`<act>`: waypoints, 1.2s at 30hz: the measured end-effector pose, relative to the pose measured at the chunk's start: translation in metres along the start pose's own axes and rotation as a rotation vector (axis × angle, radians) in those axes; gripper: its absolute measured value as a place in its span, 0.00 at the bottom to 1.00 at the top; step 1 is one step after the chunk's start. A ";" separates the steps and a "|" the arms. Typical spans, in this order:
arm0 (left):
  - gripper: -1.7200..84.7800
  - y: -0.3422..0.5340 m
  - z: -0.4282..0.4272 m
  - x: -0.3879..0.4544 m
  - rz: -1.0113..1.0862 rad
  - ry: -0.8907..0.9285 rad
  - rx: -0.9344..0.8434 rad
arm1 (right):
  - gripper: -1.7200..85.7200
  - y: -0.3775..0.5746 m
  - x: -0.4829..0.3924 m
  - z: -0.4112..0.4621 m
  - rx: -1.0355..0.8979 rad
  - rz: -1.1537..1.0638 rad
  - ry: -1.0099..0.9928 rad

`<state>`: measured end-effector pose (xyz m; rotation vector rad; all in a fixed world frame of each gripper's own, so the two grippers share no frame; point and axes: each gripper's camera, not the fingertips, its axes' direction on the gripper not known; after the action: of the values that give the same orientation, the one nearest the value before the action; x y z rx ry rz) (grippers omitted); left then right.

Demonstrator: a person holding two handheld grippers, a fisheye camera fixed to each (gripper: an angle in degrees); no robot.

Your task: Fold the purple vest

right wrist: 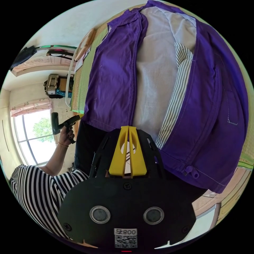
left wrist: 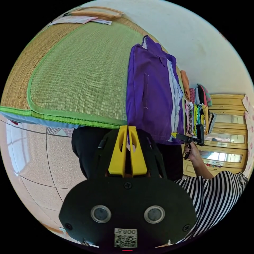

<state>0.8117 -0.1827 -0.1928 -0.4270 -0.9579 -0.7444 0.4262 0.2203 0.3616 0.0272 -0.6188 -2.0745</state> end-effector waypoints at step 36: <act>0.10 -0.147 0.129 0.443 0.733 0.214 -0.234 | 0.10 0.092 0.124 -0.042 0.263 0.157 0.194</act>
<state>0.7892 -0.3686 0.2539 -0.8277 -0.4529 -0.2207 0.4399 0.0634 0.3920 0.3175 -0.7450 -1.8029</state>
